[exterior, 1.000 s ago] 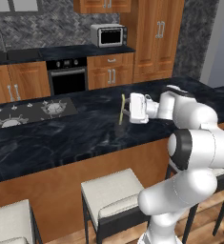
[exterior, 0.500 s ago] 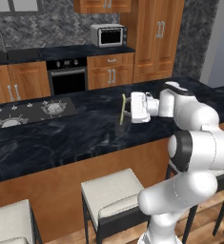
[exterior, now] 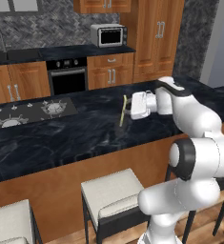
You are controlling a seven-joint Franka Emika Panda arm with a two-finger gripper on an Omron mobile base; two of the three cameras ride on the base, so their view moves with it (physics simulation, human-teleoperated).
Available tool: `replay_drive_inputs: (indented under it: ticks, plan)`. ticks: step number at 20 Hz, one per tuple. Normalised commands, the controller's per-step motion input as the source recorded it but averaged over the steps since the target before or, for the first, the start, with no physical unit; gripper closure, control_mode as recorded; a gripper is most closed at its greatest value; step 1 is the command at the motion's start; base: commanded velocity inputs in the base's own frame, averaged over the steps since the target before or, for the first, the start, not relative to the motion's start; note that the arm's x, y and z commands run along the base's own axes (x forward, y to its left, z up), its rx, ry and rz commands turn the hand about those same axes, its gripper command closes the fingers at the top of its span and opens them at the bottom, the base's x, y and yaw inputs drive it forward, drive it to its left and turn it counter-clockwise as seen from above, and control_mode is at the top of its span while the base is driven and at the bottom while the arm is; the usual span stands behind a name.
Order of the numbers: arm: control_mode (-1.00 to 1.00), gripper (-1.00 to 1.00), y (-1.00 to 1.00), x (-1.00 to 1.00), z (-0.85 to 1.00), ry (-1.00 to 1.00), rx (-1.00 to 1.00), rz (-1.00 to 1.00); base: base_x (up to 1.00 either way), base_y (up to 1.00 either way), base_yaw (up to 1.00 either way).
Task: Take a straw from the drawer in front and place it inside the glass cup on the dining counter.
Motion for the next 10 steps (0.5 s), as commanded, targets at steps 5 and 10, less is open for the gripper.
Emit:
replay_drive_inputs:
  ticks: [5,10]
  plan:
    - [-1.0,-1.0,0.0,0.04,0.08,0.37,-0.08,-0.19,0.0,0.0,0.0]
    - [-1.0,-1.0,0.0,0.06,0.08,0.45,-0.04,-0.2,0.0,0.0,0.0]
